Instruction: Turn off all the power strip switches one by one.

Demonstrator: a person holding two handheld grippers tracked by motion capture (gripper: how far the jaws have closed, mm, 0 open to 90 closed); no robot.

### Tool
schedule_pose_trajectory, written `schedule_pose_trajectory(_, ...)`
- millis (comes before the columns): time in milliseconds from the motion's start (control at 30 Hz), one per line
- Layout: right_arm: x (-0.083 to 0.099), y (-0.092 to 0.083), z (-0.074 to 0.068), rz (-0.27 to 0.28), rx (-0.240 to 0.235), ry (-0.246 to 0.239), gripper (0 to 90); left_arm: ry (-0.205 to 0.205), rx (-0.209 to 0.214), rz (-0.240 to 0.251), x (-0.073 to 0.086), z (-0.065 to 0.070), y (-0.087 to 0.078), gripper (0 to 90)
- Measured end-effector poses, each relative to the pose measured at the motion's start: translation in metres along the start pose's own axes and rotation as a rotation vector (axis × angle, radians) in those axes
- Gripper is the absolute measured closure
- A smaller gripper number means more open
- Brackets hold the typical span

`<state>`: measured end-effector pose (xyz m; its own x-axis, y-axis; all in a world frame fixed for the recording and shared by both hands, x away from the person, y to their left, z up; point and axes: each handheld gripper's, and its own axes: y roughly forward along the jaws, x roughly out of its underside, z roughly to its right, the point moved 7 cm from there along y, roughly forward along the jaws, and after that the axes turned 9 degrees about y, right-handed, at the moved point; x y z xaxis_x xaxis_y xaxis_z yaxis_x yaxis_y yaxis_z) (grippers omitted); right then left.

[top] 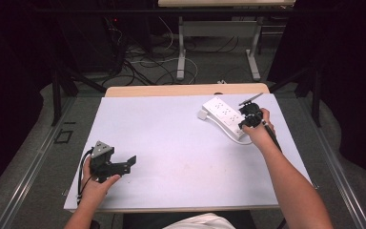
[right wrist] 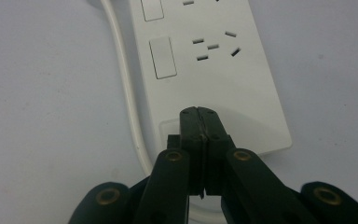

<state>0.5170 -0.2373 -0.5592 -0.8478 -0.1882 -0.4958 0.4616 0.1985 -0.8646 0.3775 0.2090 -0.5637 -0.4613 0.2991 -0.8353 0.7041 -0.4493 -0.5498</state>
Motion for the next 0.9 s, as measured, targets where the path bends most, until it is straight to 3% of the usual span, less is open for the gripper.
schedule_pose_trajectory(467, 0.002, 0.013, -0.003, -0.015, 0.028, 0.011, 90.0, -0.001, -0.001, -0.003, 0.001, 0.000, 0.000, 2.4)
schedule_pose_trajectory(733, 0.003, 0.013, -0.001, -0.008, 0.008, 0.011, 90.0, -0.001, 0.000, -0.001, 0.000, 0.000, 0.000, 2.4)
schedule_pose_trajectory(900, 0.005, 0.014, 0.000, 0.011, 0.000, 0.037, 90.0, -0.001, 0.000, -0.001, 0.000, 0.000, 0.000, 2.5)
